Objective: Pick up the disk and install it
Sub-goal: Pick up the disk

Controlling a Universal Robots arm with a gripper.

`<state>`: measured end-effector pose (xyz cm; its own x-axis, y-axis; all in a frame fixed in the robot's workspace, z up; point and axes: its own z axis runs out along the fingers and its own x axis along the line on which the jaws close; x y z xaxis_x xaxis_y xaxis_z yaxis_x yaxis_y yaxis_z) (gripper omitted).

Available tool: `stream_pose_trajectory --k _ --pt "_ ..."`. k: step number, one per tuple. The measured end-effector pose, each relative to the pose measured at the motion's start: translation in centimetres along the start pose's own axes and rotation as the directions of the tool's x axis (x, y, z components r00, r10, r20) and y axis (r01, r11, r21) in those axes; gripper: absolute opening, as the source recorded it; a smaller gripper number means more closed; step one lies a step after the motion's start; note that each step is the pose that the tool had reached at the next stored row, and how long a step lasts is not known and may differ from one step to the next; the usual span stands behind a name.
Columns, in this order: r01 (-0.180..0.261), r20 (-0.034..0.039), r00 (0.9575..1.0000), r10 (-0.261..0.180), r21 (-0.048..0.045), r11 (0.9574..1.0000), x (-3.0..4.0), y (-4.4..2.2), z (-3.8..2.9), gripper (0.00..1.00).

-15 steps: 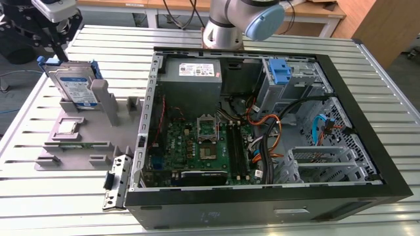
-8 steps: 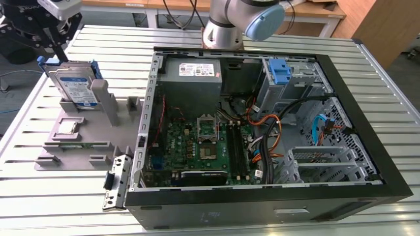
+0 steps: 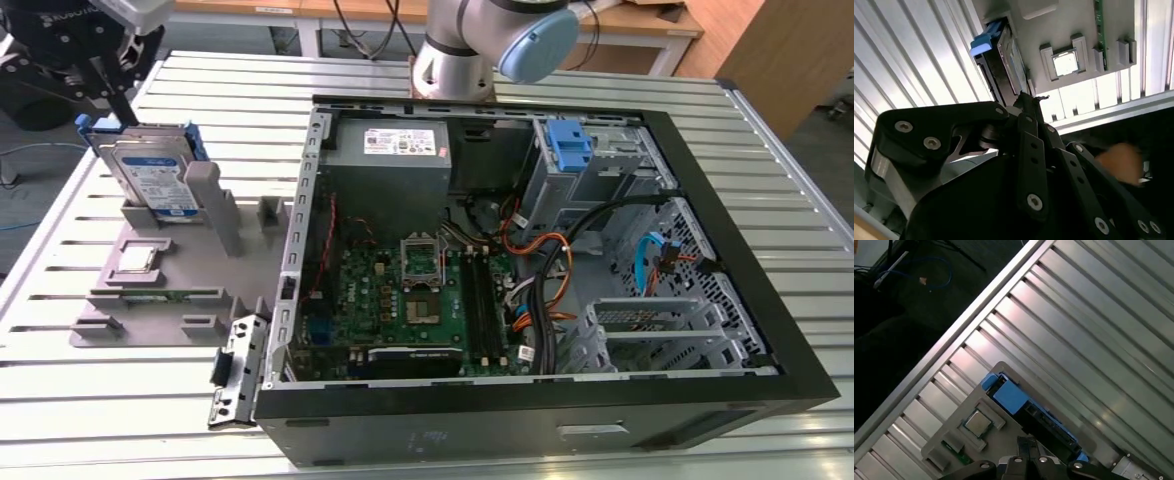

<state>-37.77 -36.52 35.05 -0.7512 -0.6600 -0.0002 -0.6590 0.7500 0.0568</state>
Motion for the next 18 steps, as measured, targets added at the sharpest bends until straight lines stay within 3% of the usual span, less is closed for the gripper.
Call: stream_pose_trajectory --k 5,9,14,18 --pt "0.091 -0.0052 0.9958 -0.091 -0.0003 0.9958 0.0 0.0 0.04 0.1" --pt "0.163 -0.0092 0.9866 -0.163 -0.0008 0.9866 0.0 -0.01 0.08 0.1" --pt "0.252 -0.0144 0.9676 -0.252 -0.0019 0.9677 0.0 -0.01 0.12 0.1" --pt "0.321 -0.0183 0.9468 -0.321 -0.0031 0.947 0.0 -0.01 0.16 0.1"
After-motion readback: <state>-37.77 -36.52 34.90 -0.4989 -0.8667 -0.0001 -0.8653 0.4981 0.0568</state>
